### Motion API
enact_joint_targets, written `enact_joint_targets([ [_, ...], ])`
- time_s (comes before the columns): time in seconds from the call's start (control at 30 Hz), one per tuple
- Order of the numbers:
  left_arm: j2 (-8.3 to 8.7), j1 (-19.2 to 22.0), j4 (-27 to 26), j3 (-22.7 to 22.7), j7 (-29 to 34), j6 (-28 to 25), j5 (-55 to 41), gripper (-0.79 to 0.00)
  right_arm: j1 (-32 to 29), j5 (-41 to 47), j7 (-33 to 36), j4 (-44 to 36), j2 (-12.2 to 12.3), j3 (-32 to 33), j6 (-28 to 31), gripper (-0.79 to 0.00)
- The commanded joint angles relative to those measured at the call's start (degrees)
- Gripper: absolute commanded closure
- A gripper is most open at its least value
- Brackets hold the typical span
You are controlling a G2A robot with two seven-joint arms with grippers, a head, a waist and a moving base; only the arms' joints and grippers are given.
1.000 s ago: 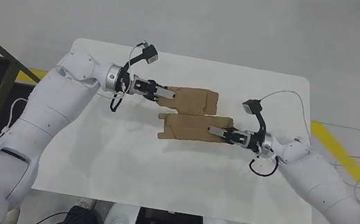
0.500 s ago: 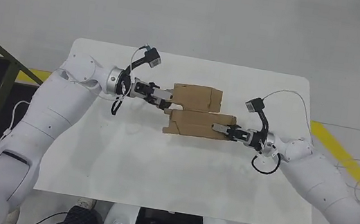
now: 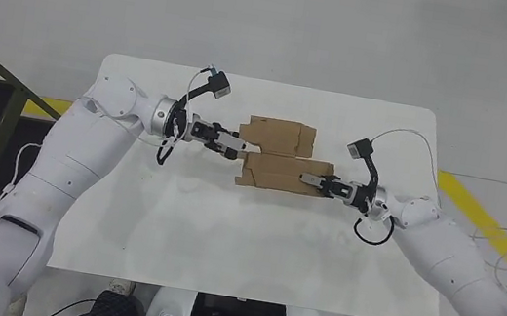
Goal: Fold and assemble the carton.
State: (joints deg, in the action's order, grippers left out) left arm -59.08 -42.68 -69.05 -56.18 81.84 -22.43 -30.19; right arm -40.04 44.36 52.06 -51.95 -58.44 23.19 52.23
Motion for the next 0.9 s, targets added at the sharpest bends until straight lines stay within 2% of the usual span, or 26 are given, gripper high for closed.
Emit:
enact_joint_targets([
  [0.0, 0.00, -0.05, -0.33, -0.08, -0.15, -0.15, 0.27, -0.785, -0.18, -0.32, -0.02, 0.17, -0.13, 0.26, 0.02, 0.000],
  [0.87, -0.66, 2.45, -0.65, 0.32, -1.71, 0.41, 2.65, -0.785, -1.92, -2.06, 0.28, -1.38, -1.15, 2.44, -0.27, 0.000],
])
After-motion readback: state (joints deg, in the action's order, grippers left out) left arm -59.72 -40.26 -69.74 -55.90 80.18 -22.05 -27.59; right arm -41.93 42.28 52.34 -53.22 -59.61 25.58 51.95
